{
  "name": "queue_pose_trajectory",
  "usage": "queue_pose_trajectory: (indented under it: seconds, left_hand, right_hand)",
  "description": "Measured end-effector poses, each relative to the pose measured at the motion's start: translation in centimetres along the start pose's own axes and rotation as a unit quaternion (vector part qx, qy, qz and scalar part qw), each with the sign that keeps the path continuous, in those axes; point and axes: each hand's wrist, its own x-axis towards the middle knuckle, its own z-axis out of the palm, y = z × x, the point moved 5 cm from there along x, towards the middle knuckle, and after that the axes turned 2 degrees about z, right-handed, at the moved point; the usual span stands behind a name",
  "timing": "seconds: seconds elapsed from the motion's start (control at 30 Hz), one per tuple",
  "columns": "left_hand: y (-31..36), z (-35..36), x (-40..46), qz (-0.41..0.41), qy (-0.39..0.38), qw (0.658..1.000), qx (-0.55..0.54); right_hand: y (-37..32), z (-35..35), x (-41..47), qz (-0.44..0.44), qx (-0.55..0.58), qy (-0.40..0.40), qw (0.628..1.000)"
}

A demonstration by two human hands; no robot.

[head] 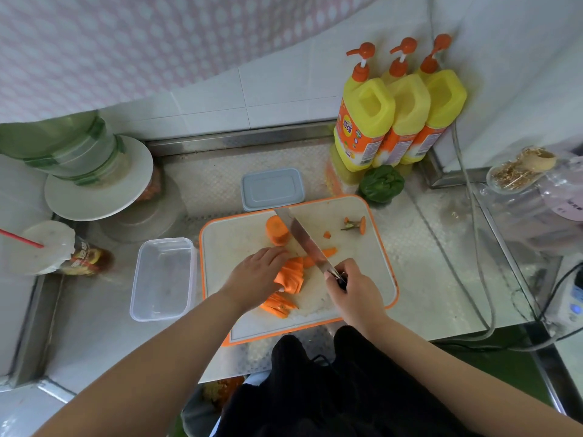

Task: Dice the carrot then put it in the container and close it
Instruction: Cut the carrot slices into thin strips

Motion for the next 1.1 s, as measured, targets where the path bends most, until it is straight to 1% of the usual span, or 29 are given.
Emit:
queue_pose_trajectory:
  seconds: [0.13,0.2,0.3,0.37,0.5,0.6,0.7,0.8,0.93,1.0,1.1]
  left_hand:
    - [0.4,0.8,1.9,-0.036,-0.107,0.993,0.023]
    - [0.3,1.1,2.4,-0.041,-0.133,0.99,0.023]
    - [0.4,1.4,2.5,-0.038,-0.151,0.987,0.025]
    - [0.5,1.8,2.3,-0.043,-0.145,0.988,0.013]
    - [0.4,2.4,1.4,-0.05,-0.106,0.993,-0.013]
    - [0.6,2.6,0.6,-0.045,-0.06,0.997,-0.02]
    - [0.1,2.3,-0.1,-0.062,-0.021,0.998,-0.022]
    - [-2.1,1.3,-0.5,-0.118,0.019,0.993,-0.023]
    - [-6.9,0.0,-1.0,-0.237,0.036,0.968,-0.074]
    - [-9.1,0.1,-0.9,-0.289,0.018,0.952,-0.103]
    - [-10.9,0.5,-0.3,-0.324,-0.018,0.938,-0.124]
  right_hand:
    - [0.2,-0.4,0.0,-0.018,0.022,0.027,0.999]
    - [0.5,-0.5,-0.1,-0.024,0.025,0.029,0.999]
    - [1.2,-0.6,-0.2,-0.027,0.026,0.027,0.999]
    - [1.6,-0.6,-0.1,-0.021,0.026,0.024,0.999]
    - [2.2,-0.5,-0.1,-0.013,0.028,0.024,0.999]
    - [2.3,-0.3,-0.1,-0.012,0.026,0.017,0.999]
    - [2.3,-0.1,-0.1,-0.014,0.025,0.011,1.0]
    - [2.4,-0.1,0.0,-0.014,0.024,0.011,1.0]
    - [2.5,-0.3,0.0,-0.016,0.028,0.018,0.999]
    - [2.6,-0.3,0.0,-0.016,0.028,0.02,0.999]
    - [2.7,-0.3,0.0,-0.019,0.025,0.024,0.999]
